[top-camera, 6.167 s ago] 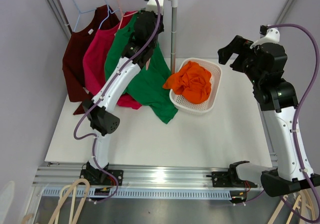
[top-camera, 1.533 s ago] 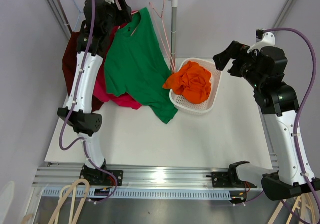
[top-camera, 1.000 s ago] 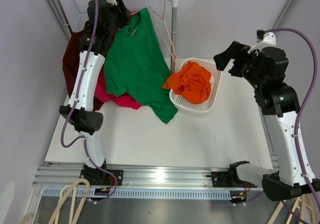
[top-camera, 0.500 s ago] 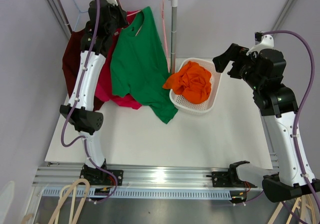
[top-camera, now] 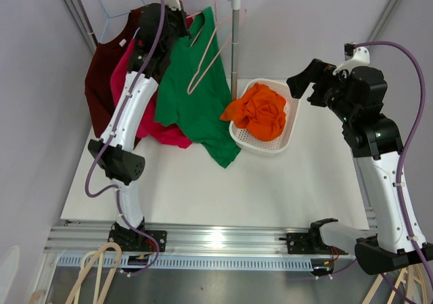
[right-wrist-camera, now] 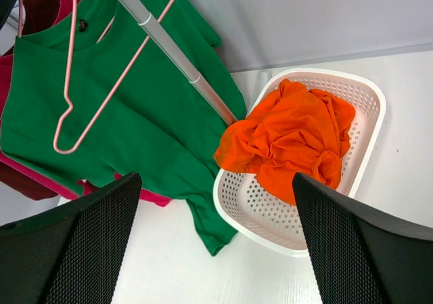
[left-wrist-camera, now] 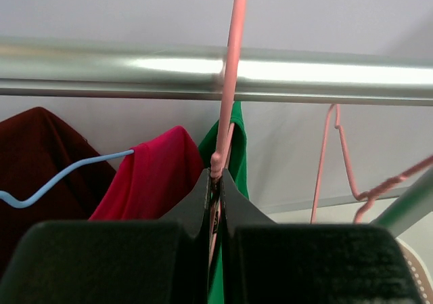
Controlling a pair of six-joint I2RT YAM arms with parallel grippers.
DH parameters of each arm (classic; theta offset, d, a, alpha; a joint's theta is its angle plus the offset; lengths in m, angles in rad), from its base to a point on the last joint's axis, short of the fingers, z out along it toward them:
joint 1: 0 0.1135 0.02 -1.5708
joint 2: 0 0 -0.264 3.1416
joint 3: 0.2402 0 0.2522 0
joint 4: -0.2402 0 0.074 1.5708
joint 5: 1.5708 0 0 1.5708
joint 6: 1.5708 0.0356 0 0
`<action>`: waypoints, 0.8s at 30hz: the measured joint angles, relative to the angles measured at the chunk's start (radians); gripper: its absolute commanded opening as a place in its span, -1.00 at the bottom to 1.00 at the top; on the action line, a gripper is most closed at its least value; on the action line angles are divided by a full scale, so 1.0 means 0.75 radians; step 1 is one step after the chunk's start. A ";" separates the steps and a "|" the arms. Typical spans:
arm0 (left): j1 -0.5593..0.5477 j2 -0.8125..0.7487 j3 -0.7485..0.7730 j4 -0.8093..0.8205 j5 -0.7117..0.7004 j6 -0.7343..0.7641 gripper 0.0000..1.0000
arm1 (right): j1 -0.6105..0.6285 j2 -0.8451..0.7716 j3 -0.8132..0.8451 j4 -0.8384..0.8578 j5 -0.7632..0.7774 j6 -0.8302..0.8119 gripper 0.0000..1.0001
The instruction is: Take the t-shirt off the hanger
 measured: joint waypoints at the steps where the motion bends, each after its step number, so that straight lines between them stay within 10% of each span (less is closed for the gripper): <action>1: -0.014 -0.003 -0.003 0.011 -0.016 0.017 -0.99 | 0.000 0.000 0.000 0.000 -0.001 0.000 0.97; 24: -0.093 -0.312 -0.213 0.176 -0.288 0.138 -0.99 | 0.001 -0.038 -0.018 -0.006 -0.037 -0.002 0.97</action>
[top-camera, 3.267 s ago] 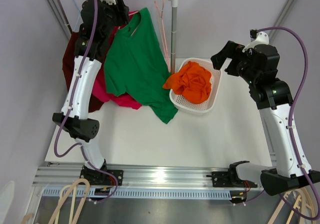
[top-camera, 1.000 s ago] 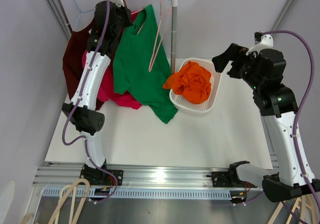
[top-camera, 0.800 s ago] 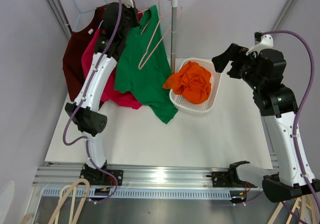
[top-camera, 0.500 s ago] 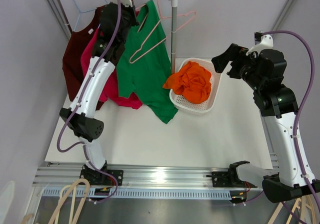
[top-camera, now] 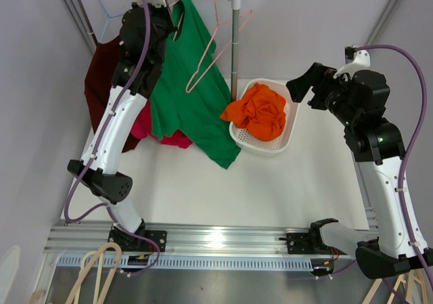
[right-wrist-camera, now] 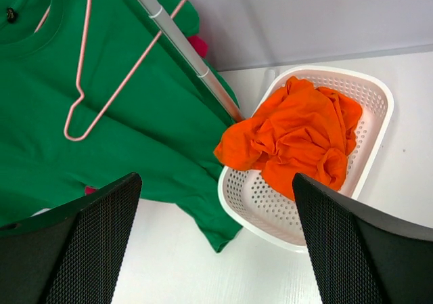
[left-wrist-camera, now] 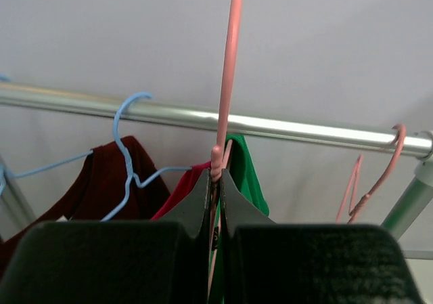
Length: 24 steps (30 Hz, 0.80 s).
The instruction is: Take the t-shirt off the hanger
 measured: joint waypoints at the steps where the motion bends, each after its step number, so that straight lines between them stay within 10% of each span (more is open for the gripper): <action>1: -0.013 -0.007 -0.014 -0.002 -0.036 0.011 -0.99 | 0.001 -0.002 -0.007 0.002 -0.005 -0.002 0.96; 13: -0.254 -0.300 -0.225 -0.239 -0.529 -0.013 -0.99 | 0.128 -0.149 -0.255 0.137 -0.177 -0.119 0.93; 24: -0.615 -0.471 -0.413 -0.199 -1.088 0.064 -0.99 | 0.765 -0.175 -0.356 0.293 -0.093 -0.308 0.91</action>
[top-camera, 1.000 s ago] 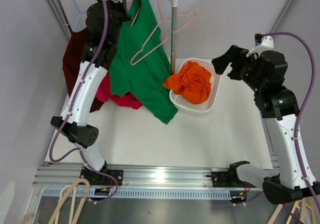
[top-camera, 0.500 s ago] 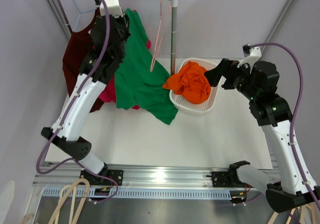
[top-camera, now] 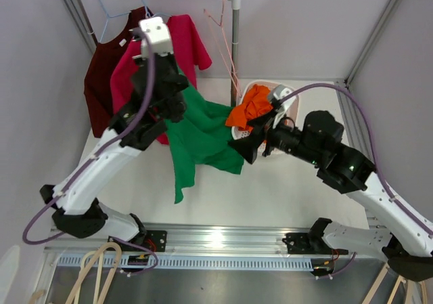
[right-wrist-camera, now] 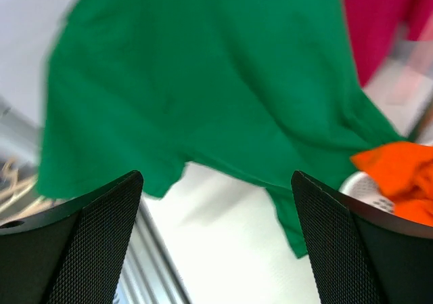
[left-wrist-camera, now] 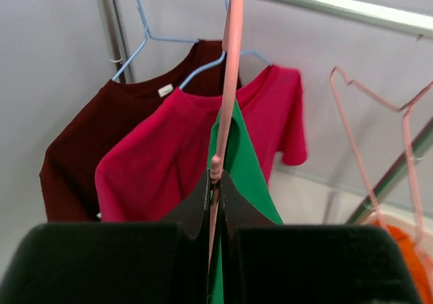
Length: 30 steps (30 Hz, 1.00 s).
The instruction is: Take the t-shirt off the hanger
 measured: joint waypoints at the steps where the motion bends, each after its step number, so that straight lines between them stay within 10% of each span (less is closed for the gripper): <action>1: -0.003 0.024 -0.018 0.025 -0.031 0.028 -0.99 | 0.051 0.005 -0.020 0.015 0.013 -0.011 0.91; 11: -0.034 0.268 0.016 0.089 -0.146 0.152 -0.99 | 0.424 0.073 -0.145 0.270 0.192 -0.070 0.92; 24: -0.093 0.313 0.101 0.222 -0.198 0.265 -0.99 | 0.467 0.221 -0.323 0.685 0.439 -0.038 0.90; 30: -0.097 0.313 0.102 0.263 -0.199 0.299 -0.99 | 0.475 0.306 -0.297 0.719 0.486 -0.014 0.56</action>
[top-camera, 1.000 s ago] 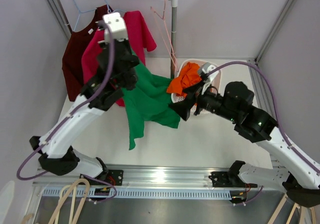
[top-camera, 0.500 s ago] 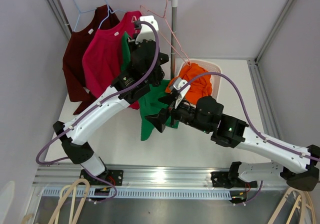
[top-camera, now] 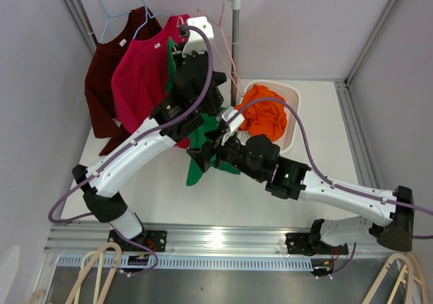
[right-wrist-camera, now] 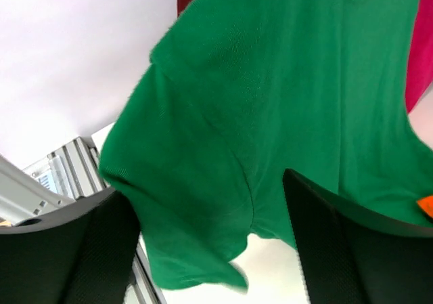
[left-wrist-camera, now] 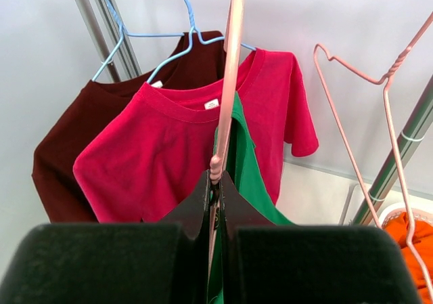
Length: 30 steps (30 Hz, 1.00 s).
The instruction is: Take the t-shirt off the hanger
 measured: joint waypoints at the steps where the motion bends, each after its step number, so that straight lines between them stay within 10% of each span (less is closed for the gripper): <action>1: -0.001 0.000 0.000 0.003 0.000 0.001 -0.99 | 0.001 0.017 0.008 0.001 0.002 0.005 0.56; 5: -0.001 0.013 0.005 0.055 -0.001 0.049 -0.99 | 0.005 0.054 0.013 -0.001 0.010 0.024 0.41; 12: 0.001 0.066 0.032 0.198 0.001 0.165 -0.99 | 0.050 0.048 0.004 -0.009 0.058 0.059 -1.00; 30: 0.217 0.292 0.464 -0.073 0.129 0.054 -0.99 | 0.428 -0.256 -0.105 -0.224 0.429 0.103 -1.00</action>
